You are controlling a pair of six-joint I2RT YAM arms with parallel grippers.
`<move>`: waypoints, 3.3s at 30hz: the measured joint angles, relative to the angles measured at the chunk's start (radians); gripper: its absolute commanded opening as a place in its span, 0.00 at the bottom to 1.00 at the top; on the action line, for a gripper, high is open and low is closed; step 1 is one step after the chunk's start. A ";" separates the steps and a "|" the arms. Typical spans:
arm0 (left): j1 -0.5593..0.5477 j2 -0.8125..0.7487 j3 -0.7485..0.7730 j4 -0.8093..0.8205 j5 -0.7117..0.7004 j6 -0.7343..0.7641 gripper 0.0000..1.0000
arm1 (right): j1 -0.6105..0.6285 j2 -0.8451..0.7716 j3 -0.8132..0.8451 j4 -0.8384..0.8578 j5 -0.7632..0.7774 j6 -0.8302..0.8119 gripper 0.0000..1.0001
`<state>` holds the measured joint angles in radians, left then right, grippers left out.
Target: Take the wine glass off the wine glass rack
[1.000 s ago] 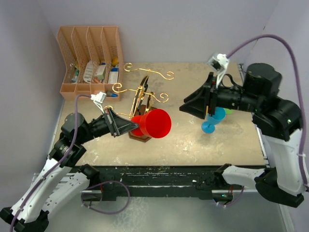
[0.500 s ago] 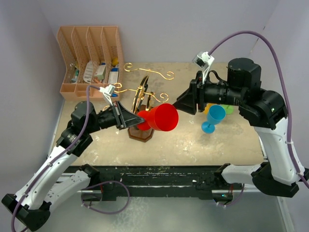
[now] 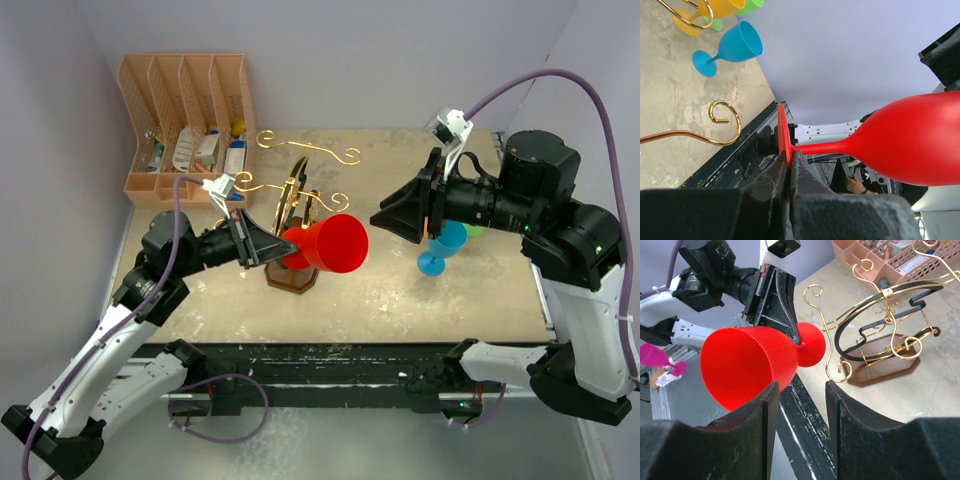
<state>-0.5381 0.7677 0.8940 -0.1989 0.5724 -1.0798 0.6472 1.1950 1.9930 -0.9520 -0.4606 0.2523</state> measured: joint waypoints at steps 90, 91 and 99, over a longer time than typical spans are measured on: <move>0.000 -0.216 0.227 -0.426 -0.340 0.449 0.57 | -0.346 -0.010 -0.837 0.152 0.519 0.118 0.00; 0.000 -0.221 0.227 -0.432 -0.348 0.449 0.57 | -0.346 0.005 -0.836 0.156 0.519 0.116 0.00; 0.000 -0.261 0.227 -0.463 -0.384 0.449 0.57 | -0.346 0.088 -0.798 0.162 0.571 0.111 0.00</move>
<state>-0.5381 0.5068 1.1206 -0.6617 0.1886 -0.6304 0.3008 1.2831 1.1954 -0.7898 0.1104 0.3637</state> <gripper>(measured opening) 0.576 0.011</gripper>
